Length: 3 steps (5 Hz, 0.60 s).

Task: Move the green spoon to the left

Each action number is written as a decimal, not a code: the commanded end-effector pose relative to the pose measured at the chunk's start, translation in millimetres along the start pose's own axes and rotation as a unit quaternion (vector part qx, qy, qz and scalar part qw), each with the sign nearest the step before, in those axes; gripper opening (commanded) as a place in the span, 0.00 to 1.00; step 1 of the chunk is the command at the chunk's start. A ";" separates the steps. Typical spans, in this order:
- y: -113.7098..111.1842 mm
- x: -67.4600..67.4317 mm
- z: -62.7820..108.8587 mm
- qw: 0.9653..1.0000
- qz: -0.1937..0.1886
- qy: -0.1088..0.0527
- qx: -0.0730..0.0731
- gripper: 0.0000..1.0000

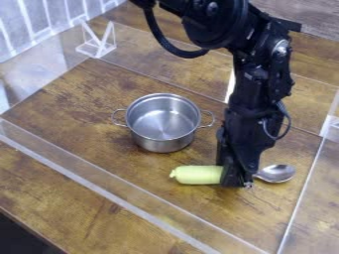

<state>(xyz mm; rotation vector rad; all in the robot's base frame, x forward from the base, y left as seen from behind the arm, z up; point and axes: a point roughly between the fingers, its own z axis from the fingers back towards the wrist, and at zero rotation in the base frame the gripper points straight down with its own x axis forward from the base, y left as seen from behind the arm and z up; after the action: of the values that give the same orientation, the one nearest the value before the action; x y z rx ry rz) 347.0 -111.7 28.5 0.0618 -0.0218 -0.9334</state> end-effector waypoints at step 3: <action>-2.1 4.5 13.8 0.999 0.015 -0.042 0.025 0.00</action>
<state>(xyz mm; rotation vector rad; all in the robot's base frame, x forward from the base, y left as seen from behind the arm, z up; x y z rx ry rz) 345.1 -112.9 28.3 0.0626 -0.0739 -0.8965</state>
